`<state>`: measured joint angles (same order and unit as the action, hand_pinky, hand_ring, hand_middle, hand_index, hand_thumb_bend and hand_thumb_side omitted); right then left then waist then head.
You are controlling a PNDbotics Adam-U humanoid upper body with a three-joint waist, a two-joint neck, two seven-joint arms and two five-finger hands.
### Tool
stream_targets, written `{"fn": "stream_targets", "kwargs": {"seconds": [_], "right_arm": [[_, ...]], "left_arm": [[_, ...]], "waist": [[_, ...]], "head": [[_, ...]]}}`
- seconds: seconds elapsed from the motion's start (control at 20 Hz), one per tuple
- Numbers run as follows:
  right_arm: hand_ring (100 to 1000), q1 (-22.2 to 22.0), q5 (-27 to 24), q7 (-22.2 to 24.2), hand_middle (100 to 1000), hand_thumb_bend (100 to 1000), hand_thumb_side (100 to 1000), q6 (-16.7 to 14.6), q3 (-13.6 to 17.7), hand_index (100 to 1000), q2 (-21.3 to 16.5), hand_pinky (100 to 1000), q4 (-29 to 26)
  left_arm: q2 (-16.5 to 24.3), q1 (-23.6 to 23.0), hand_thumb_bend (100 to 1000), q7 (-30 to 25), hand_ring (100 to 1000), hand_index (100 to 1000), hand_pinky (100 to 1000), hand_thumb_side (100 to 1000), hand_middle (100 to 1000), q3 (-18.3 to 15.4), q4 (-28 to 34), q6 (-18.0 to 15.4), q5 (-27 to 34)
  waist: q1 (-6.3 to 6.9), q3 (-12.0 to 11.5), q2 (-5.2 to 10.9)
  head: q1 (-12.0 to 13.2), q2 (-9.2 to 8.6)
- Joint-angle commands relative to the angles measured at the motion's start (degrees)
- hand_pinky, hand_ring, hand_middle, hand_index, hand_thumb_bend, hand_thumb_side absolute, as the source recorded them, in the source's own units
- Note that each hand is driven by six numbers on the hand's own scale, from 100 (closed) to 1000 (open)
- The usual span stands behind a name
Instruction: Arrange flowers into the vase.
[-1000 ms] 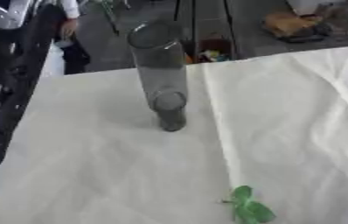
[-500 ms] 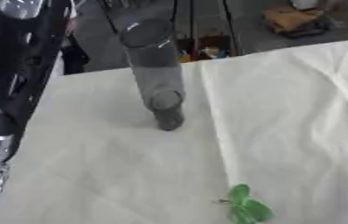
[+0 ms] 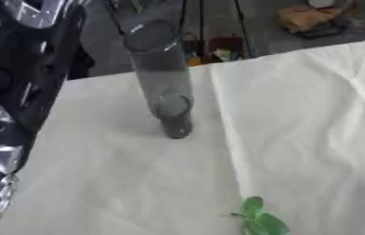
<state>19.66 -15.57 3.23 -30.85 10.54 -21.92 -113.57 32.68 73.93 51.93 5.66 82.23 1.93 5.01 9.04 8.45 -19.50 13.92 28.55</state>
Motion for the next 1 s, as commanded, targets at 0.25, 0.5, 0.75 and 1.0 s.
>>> {"fn": "stream_targets", "kwargs": {"seconds": [0.25, 0.5, 0.75, 1.0], "right_arm": [[839, 0.86, -0.58, 0.23, 535, 100, 1000, 0.02, 0.28, 823, -1.41, 768, -1.02], [840, 1.00, -0.68, 0.24, 534, 100, 1000, 0.08, 0.33, 823, -1.41, 769, -1.02], [840, 1.27, -0.92, 0.17, 535, 100, 1000, 0.13, 0.43, 823, -1.34, 770, -1.02], [841, 1.35, -1.02, 0.05, 534, 100, 1000, 0.27, 0.64, 824, -1.27, 771, -1.02]], "left_arm": [[-0.01, 0.29, 321, 0.03, 100, 100, 100, 567, 100, -0.68, -0.80, -1.72, -0.16], [-0.34, -0.15, 317, 0.03, 100, 100, 100, 567, 100, -0.19, -0.89, -2.01, -0.13], [-1.03, -0.99, 313, 0.03, 100, 100, 100, 574, 100, 0.09, -0.89, -2.07, -0.04], [-1.47, -1.78, 311, 0.03, 100, 100, 100, 575, 100, 0.41, -0.91, -2.24, -0.25]], "waist": [[-0.39, 0.28, 0.53], [-0.39, 0.41, 0.26], [-0.43, 0.60, 0.02], [-0.39, 0.71, -0.21]], "head": [[0.23, -1.12], [0.18, -1.26], [0.14, -1.51], [0.14, -1.66]]}}
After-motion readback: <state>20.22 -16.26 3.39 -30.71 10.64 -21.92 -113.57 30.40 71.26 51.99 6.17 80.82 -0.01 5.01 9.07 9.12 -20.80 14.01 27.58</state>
